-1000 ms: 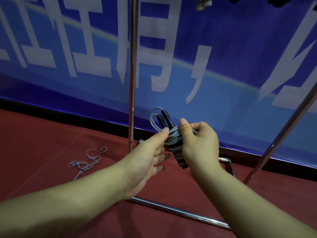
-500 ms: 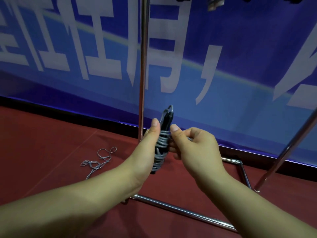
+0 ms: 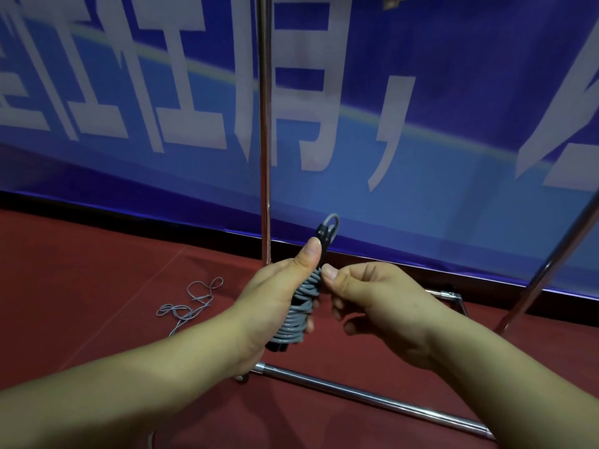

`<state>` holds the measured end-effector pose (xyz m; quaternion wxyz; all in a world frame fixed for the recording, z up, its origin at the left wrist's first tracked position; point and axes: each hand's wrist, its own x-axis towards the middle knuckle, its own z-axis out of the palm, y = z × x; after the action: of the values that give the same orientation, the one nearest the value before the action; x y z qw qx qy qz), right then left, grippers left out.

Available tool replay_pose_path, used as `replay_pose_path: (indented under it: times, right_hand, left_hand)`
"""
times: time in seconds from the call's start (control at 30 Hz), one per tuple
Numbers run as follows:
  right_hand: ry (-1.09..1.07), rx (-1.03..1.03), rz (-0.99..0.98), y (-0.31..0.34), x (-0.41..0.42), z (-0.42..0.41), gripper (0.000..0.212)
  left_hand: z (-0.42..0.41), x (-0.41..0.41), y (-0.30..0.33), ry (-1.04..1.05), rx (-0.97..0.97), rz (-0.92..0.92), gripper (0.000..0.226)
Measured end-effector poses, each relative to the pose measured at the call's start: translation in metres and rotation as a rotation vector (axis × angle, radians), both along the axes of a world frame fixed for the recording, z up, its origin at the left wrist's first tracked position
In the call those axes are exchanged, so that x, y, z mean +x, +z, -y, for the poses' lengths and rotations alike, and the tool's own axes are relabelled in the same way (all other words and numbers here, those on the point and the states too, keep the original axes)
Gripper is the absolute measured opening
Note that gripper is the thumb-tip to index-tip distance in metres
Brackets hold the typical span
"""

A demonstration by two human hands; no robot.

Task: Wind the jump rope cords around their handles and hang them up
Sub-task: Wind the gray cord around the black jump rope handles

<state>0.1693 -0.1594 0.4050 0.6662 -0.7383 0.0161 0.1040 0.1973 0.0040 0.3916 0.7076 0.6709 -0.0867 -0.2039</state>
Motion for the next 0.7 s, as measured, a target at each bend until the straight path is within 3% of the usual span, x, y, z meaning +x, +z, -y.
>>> replay_pose_path:
  times: [0.1, 0.17, 0.3, 0.53, 0.7]
  right_hand:
    - [-0.022, -0.014, -0.046, 0.0027, -0.001, 0.0019, 0.038]
    - [-0.02, 0.013, -0.038, 0.0034, -0.0018, 0.0012, 0.039]
    - [-0.054, 0.081, -0.009, 0.0039, -0.0029, 0.0012, 0.033]
    - [-0.106, 0.093, 0.026, 0.0054, -0.0015, 0.0068, 0.01]
    - [-0.254, 0.158, 0.074, 0.0051, 0.0017, 0.0088, 0.017]
  left_hand:
    - [0.0015, 0.0009, -0.0006, -0.02, -0.031, -0.029, 0.08]
    - [0.0019, 0.0026, -0.0006, -0.035, -0.051, -0.041, 0.064]
    - [0.0025, 0.0028, 0.0004, -0.038, -0.074, -0.061, 0.048]
    - [0.003, 0.0024, -0.0024, -0.027, -0.092, -0.1, 0.068]
    - [0.0022, 0.0069, -0.0038, 0.002, -0.114, -0.076, 0.075]
